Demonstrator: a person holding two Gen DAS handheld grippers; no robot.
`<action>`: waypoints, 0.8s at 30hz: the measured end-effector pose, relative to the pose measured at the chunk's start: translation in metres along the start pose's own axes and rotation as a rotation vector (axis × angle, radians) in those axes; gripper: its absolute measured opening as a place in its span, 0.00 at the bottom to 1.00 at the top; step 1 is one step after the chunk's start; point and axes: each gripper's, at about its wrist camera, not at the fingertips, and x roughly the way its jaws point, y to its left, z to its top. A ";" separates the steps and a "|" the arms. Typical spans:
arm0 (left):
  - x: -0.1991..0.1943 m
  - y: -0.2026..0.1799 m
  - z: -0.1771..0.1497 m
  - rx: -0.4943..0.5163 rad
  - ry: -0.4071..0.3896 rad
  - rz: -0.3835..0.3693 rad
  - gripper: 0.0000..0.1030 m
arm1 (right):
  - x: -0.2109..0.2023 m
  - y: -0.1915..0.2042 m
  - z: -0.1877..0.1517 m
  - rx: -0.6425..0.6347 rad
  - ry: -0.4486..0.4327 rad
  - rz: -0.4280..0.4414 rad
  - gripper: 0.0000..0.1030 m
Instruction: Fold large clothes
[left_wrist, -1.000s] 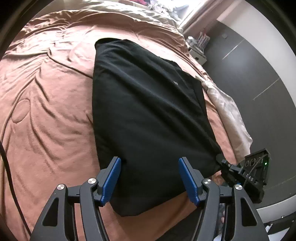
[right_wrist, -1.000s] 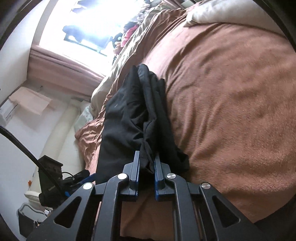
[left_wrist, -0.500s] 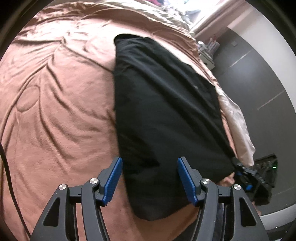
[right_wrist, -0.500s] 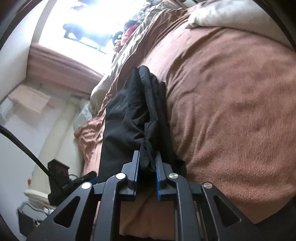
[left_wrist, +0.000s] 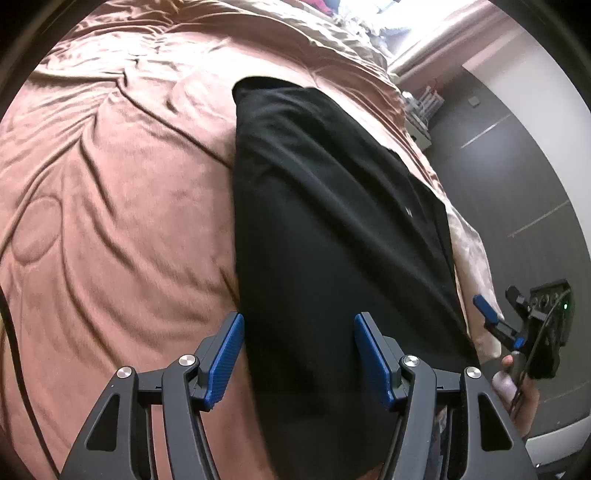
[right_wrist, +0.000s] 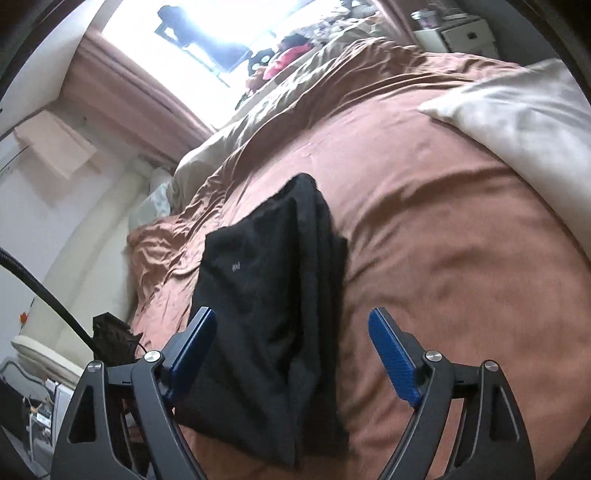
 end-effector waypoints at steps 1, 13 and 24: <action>0.002 0.001 0.005 -0.002 -0.002 0.001 0.62 | 0.008 0.000 0.009 0.004 0.007 0.006 0.81; 0.038 0.000 0.073 -0.012 0.019 0.035 0.64 | 0.111 0.007 0.081 -0.032 0.163 -0.045 0.81; 0.066 -0.007 0.133 0.032 0.053 0.117 0.70 | 0.142 -0.030 0.084 0.086 0.195 -0.052 0.57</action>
